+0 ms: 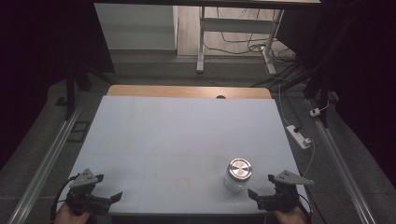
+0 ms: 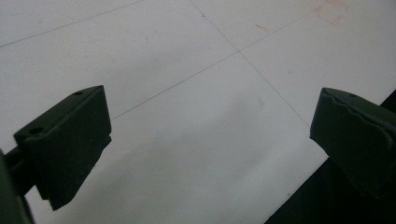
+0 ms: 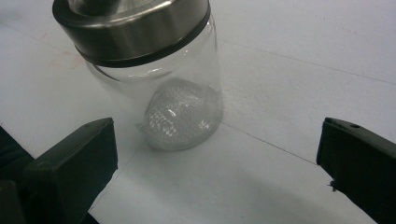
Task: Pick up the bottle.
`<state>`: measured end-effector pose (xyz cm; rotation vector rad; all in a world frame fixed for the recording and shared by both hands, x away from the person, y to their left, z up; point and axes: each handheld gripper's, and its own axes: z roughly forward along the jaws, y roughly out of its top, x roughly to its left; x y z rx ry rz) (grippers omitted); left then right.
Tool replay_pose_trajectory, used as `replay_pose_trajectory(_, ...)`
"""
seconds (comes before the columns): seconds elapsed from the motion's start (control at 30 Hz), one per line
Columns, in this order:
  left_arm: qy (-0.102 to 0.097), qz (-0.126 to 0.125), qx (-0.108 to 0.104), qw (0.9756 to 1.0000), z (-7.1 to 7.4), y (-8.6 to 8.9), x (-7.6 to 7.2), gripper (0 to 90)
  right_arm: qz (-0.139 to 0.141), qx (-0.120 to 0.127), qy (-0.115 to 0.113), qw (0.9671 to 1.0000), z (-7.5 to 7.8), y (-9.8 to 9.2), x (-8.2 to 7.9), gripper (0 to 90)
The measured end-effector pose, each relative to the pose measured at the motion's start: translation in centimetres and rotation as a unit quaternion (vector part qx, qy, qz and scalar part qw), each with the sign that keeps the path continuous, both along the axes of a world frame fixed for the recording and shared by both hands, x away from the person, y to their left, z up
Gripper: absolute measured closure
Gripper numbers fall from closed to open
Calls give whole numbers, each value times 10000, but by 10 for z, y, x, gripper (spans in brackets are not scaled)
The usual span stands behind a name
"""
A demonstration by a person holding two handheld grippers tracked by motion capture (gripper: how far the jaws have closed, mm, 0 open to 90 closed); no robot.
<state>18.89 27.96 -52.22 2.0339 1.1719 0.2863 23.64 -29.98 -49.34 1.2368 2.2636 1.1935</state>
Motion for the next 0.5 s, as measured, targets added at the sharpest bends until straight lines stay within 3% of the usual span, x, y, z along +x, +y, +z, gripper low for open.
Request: replay_pose_trajectory(0.5,20,17,-16,10000,-1,0,0,0,74,-79,-45,9999,0,2,-1,0)
